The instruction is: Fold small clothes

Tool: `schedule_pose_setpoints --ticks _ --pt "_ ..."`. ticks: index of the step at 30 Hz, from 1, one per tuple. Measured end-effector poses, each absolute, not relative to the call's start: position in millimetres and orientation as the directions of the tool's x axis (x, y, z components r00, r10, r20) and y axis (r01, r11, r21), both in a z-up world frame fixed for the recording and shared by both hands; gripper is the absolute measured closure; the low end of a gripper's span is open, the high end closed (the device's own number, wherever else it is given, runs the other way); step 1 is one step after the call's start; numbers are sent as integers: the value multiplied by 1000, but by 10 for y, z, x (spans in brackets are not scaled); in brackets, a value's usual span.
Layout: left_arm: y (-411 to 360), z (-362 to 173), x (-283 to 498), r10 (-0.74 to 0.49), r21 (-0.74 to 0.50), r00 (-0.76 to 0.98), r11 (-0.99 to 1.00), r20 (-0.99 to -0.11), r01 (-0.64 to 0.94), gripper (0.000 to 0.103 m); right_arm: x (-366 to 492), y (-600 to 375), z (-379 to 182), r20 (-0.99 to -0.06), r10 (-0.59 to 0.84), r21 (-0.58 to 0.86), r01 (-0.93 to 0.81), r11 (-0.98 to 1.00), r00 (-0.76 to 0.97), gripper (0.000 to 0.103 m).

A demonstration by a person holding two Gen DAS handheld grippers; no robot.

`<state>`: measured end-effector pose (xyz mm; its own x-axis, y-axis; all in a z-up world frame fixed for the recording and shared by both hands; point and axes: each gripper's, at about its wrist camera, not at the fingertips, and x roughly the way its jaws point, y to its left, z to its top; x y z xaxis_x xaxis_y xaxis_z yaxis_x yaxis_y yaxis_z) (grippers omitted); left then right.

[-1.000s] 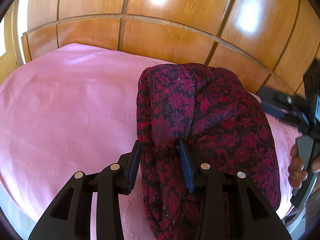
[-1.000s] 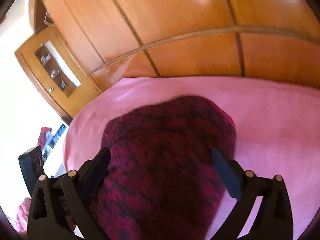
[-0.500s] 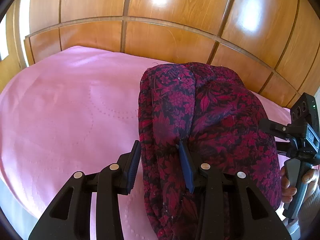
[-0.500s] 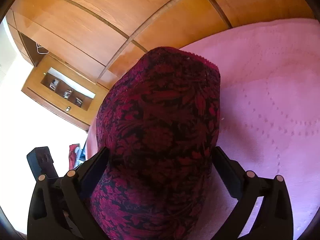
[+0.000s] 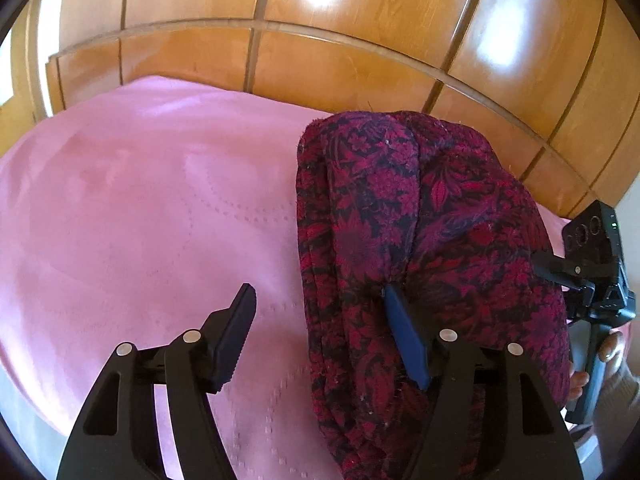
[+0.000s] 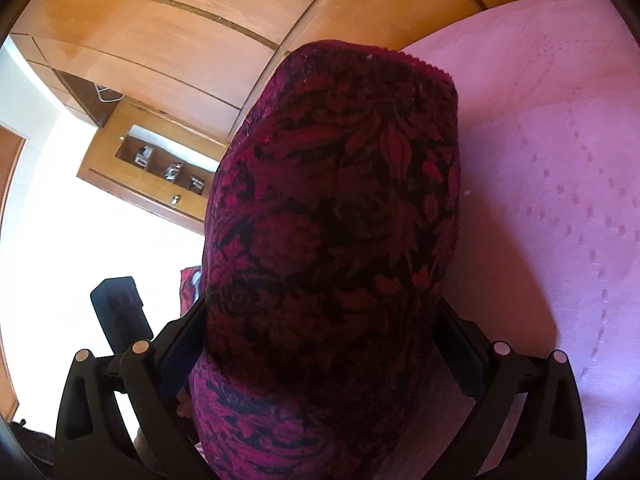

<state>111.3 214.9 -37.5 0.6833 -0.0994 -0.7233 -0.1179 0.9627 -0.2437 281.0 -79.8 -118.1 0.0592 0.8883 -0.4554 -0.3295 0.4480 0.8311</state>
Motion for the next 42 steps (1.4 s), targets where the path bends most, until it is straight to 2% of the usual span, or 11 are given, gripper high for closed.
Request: schedule_pose_setpoints --ticks 5,10,14,16,22,31,34,36,40,42 --pt "2436 -568 1152 -251 -414 682 906 -687 -83 38 2900 -609 -1219 -447 894 836 -356 418 -1 2" --pt "2658 -795 1165 -408 -600 682 798 -608 -58 38 2973 -539 -1196 -455 890 833 -365 415 -25 2" --pt "2624 -850 1106 -516 -710 694 704 -502 10 53 2828 -601 -985 -459 888 807 -408 428 24 16" --pt "2520 -785 1076 -504 -685 702 728 -503 31 53 2747 -645 -863 -454 890 792 -440 423 38 21" --pt "2153 -533 1198 -558 -666 681 733 -473 138 57 2509 -1028 -500 -441 887 737 -508 446 138 24" --pt "605 -77 2144 -705 -595 534 697 -466 400 57 2368 -2684 -150 -396 783 707 -384 594 480 24" --pt "-101 23 2460 -723 -541 466 690 -510 480 57 2280 -3347 -218 -403 703 706 -291 646 586 24" --pt "-603 5 2620 -703 -481 421 705 -573 521 57 2215 -3738 -390 -438 647 708 -204 676 624 25" --pt "-1294 -230 2682 -558 -289 397 776 -729 560 59 2078 -4170 -907 -544 577 706 -39 707 609 23" --pt "-1433 -312 2623 -520 -227 427 790 -739 569 58 1963 -4300 -1099 -548 558 723 18 690 623 17"
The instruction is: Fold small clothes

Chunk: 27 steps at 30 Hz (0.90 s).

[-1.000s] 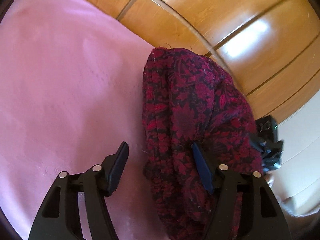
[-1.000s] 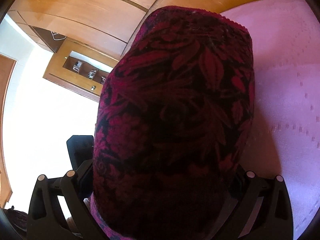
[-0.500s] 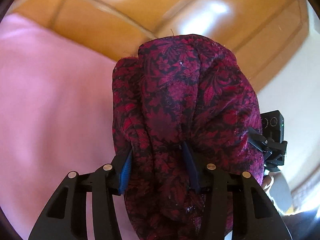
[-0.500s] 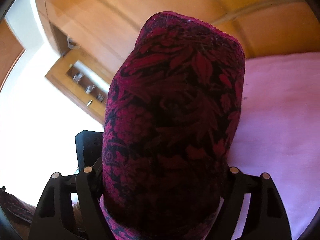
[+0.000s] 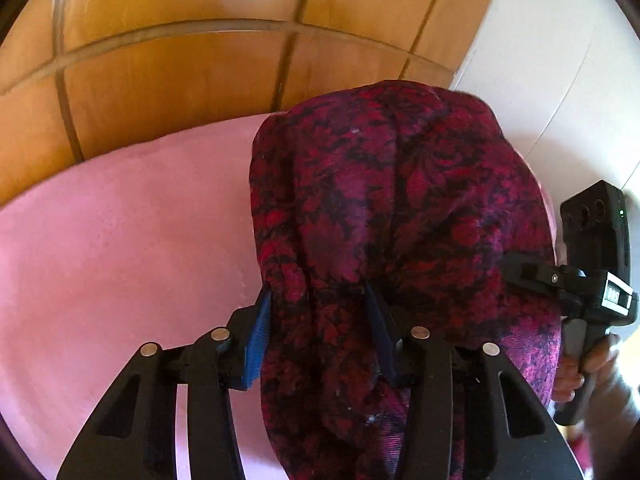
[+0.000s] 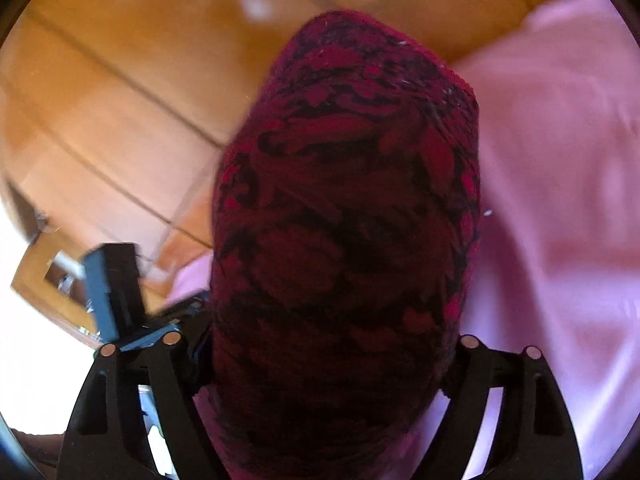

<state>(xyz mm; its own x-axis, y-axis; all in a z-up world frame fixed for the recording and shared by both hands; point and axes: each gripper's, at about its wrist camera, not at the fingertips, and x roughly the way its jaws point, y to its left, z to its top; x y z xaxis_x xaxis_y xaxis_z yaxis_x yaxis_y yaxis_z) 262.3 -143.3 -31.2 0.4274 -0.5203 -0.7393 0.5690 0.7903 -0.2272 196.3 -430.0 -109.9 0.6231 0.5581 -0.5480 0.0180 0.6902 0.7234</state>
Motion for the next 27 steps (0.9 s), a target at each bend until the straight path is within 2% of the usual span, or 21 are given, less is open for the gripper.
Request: schedule_pose_setpoints --ticks 3,6,8,10,13,18,19,22,27 --pt "-1466 -261 2544 -481 -179 474 816 -738 550 58 1844 -4391 -1061 -559 520 712 53 700 645 10" --pt "-1439 -203 2255 -438 -119 528 838 -728 532 58 1814 -4307 -771 -598 403 612 70 788 693 11" --pt "-1398 -205 2250 -422 -109 544 850 -725 515 58 1744 -4238 -549 -613 317 532 82 843 724 20" --pt "-1394 -201 2195 -420 -120 544 857 -726 501 58 1793 -3946 -211 -620 224 425 82 902 752 38" --pt "-1381 -161 2276 -389 -94 571 874 -723 477 58 1889 -3452 -38 -645 134 283 72 956 753 53" --pt "-1432 -138 2361 -311 -15 603 896 -735 443 58 2168 -3281 -389 -757 -18 81 122 989 653 54" --pt "-1461 -151 2427 -305 -16 600 899 -740 438 58 2245 -3274 -443 -769 -28 79 138 987 639 53" --pt "-1453 -215 2500 -276 1 600 908 -750 419 58 2301 -3242 -481 -788 -41 48 128 991 615 51" --pt "-1283 -344 2334 -300 -59 600 920 -742 388 58 2190 -3097 -462 -795 -82 -34 91 995 601 51"
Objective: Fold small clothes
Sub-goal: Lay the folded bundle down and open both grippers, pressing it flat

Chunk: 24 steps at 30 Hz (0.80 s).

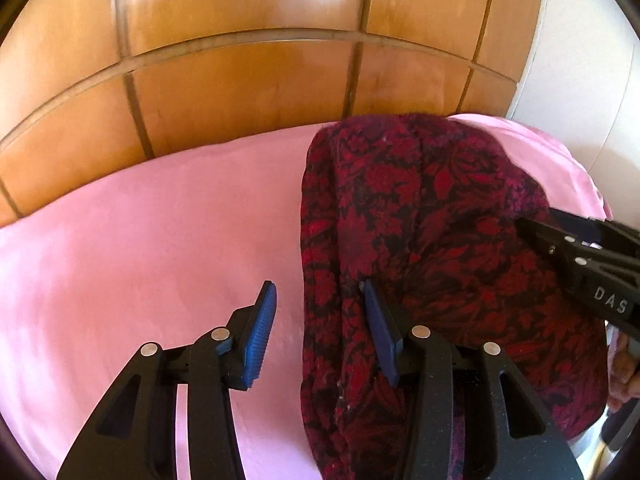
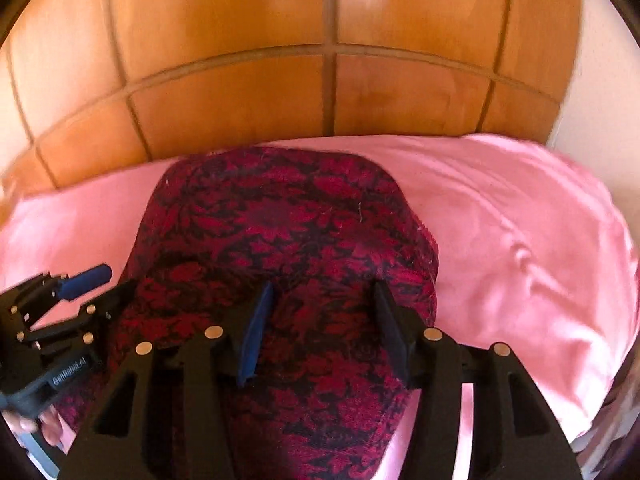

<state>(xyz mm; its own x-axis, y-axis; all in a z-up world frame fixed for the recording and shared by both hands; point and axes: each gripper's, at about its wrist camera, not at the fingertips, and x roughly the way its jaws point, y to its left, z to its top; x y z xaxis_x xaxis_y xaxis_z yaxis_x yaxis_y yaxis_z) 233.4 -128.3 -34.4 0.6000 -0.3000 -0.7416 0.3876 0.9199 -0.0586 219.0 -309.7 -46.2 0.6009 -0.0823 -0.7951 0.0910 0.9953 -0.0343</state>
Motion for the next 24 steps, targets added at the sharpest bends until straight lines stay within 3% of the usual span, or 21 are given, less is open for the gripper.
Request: schedule_pose_setpoints --ticks 3,5,8,13,15,17,24 --pt "-1313 -346 2296 -278 -39 621 928 -733 370 58 2180 -3049 -499 -780 -124 -58 127 990 613 51" --pt "-1272 -302 2359 -302 -94 600 931 -741 353 57 2188 -3082 -487 -779 -116 -33 145 989 616 51" --pt "-1223 -217 2314 -293 -95 628 939 -721 330 43 2118 -3143 -401 -766 -97 10 163 987 636 47" --pt "-1226 -133 2201 -283 -75 649 941 -706 330 43 1921 -3184 -282 -744 -84 61 193 979 663 24" --pt "-1198 -91 2146 -289 -84 659 942 -694 324 43 1856 -3180 -275 -742 -90 67 207 976 665 20" --pt "-1184 -39 2101 -280 -80 676 947 -682 311 35 1807 -3157 -246 -732 -108 54 215 975 672 19" --pt "-1126 87 2000 -269 -77 702 953 -660 293 35 1675 -3066 -165 -719 -120 41 213 976 685 13"
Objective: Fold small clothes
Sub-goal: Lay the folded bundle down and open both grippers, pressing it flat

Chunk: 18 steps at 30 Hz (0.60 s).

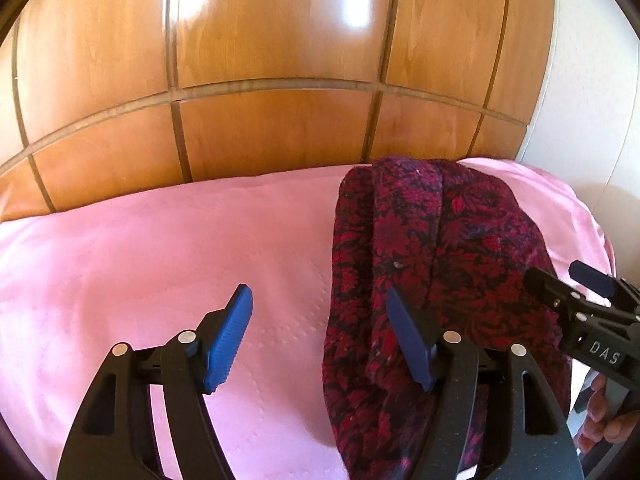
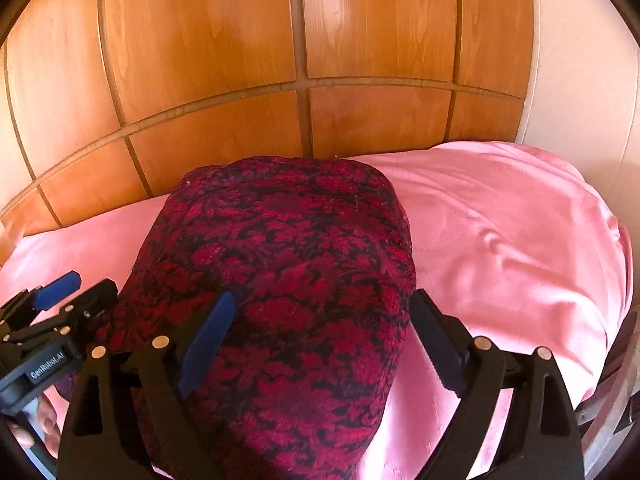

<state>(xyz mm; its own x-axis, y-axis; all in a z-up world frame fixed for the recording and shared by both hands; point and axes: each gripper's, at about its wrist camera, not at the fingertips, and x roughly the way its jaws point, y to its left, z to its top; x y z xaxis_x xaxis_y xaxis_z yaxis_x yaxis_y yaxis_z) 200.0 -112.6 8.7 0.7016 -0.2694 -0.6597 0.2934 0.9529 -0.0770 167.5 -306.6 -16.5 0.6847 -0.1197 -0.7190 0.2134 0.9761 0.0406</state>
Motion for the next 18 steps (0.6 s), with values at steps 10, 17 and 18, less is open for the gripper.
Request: schedule_pose_setpoints --ticks 10,17,18 --pt "-943 169 1792 -243 -67 736 963 -632 261 29 1449 -2924 -53 -695 -148 44 247 968 704 8" --pt "-796 207 1600 -220 -70 760 972 -611 225 20 1068 -2672 101 -645 -209 31 299 954 735 3" --pt "-775 208 1569 -214 -66 764 973 -608 221 18 1001 -2634 111 -638 -220 29 309 951 738 3"
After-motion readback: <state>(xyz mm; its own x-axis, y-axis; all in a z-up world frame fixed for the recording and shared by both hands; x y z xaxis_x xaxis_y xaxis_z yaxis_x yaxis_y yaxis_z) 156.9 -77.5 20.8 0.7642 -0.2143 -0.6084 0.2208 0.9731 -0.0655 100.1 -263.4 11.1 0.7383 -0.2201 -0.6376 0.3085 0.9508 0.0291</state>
